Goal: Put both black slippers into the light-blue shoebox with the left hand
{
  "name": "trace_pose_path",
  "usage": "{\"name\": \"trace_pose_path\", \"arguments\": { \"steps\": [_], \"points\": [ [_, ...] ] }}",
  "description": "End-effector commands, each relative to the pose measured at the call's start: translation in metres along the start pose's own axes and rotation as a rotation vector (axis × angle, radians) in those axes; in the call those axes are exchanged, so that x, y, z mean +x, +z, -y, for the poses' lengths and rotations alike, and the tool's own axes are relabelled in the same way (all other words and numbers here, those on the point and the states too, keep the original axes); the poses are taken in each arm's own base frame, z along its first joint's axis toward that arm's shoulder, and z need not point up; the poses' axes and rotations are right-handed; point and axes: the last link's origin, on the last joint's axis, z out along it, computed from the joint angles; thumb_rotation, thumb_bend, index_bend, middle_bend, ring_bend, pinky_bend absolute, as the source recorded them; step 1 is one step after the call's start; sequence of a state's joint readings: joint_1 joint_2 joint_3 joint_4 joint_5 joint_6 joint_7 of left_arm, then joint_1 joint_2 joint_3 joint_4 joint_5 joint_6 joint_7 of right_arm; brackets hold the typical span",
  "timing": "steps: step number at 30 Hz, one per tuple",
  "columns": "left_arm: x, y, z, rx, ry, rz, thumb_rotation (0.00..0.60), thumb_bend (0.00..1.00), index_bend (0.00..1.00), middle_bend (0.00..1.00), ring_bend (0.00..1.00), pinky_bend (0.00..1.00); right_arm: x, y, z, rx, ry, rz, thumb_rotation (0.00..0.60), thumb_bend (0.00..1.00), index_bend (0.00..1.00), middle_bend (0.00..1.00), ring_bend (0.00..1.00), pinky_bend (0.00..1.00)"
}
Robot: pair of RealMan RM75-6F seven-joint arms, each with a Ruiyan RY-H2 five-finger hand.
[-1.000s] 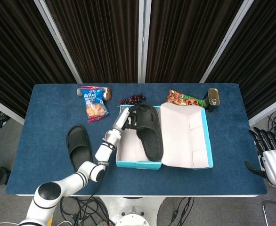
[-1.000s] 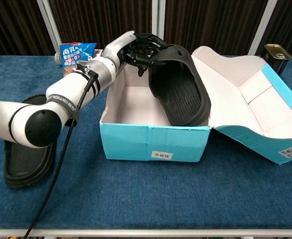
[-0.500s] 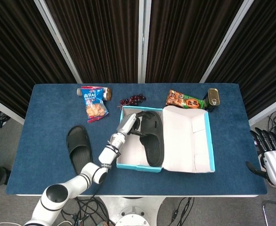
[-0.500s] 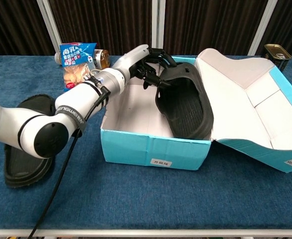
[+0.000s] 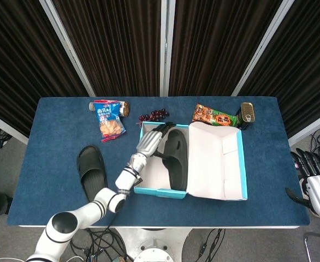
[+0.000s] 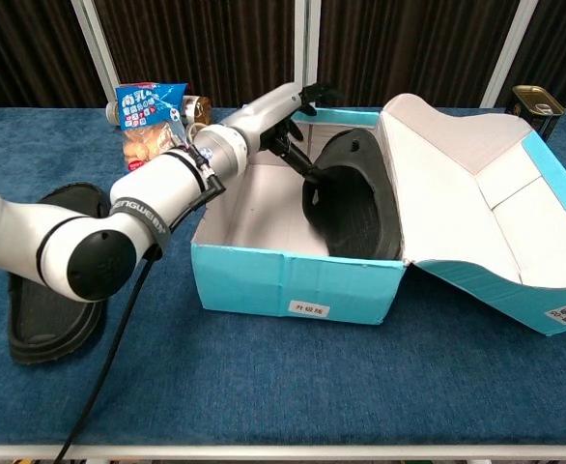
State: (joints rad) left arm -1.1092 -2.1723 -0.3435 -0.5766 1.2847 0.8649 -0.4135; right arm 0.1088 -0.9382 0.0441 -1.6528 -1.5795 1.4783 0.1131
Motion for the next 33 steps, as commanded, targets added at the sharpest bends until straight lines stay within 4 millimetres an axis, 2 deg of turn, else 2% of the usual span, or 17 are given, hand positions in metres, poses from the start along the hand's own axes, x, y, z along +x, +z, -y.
{"name": "trace_pose_path", "arguments": {
  "steps": [1,6,10,13,15,17,20,22,26,29,33],
  "points": [
    [0.01,-0.002,-0.002,-0.032,0.147,0.013,0.6,0.08,0.07,0.03,0.0,0.17,0.0,0.0,0.0,0.003,0.0,-0.002,0.6,0.13,0.0,0.04,0.0,0.0],
    [0.03,-0.011,-0.009,-0.076,0.284,0.05,0.6,0.08,0.07,0.03,0.0,0.16,0.0,-0.001,0.0,0.009,0.003,-0.006,0.6,0.13,0.0,0.04,0.0,0.0],
    [0.06,-0.028,-0.025,-0.12,0.333,0.051,0.6,0.08,0.07,0.03,0.0,0.16,-0.001,-0.001,0.001,0.016,0.004,-0.007,0.6,0.13,0.0,0.04,0.0,0.0],
    [0.088,-0.047,-0.026,-0.113,0.366,0.03,0.6,0.08,0.07,0.03,0.0,0.16,0.0,-0.002,0.0,0.02,0.005,-0.011,0.6,0.13,0.0,0.04,0.0,0.0],
    [0.109,-0.063,-0.016,-0.074,0.414,0.027,0.6,0.08,0.07,0.03,0.0,0.17,0.001,-0.002,-0.001,0.019,0.005,-0.015,0.6,0.13,0.0,0.04,0.0,0.0],
    [0.129,-0.08,-0.002,-0.01,0.457,0.037,0.6,0.08,0.08,0.03,0.04,0.22,0.001,-0.003,-0.001,0.02,0.005,-0.016,0.6,0.13,0.0,0.04,0.0,0.0],
    [0.149,-0.104,0.019,0.093,0.497,0.065,0.6,0.08,0.11,0.03,0.17,0.34,0.0,-0.002,-0.001,0.028,0.009,-0.019,0.6,0.13,0.0,0.04,0.0,0.0],
    [0.159,-0.124,0.038,0.181,0.517,0.087,0.6,0.08,0.14,0.07,0.31,0.47,-0.001,-0.002,-0.001,0.03,0.013,-0.019,0.6,0.13,0.0,0.04,0.0,0.0],
    [0.167,-0.154,0.066,0.318,0.518,0.145,0.6,0.08,0.15,0.11,0.55,0.62,-0.004,0.0,0.0,0.04,0.018,-0.015,0.6,0.13,0.0,0.04,0.0,0.0],
    [0.164,-0.173,0.08,0.386,0.483,0.177,0.6,0.08,0.15,0.11,0.59,0.66,-0.005,0.002,0.002,0.05,0.021,-0.013,0.6,0.13,0.0,0.04,0.0,0.0],
    [0.153,-0.192,0.096,0.448,0.455,0.221,0.6,0.08,0.14,0.11,0.6,0.68,-0.007,0.004,0.003,0.059,0.024,-0.008,0.6,0.13,0.0,0.04,0.0,0.0]
  ]
}}
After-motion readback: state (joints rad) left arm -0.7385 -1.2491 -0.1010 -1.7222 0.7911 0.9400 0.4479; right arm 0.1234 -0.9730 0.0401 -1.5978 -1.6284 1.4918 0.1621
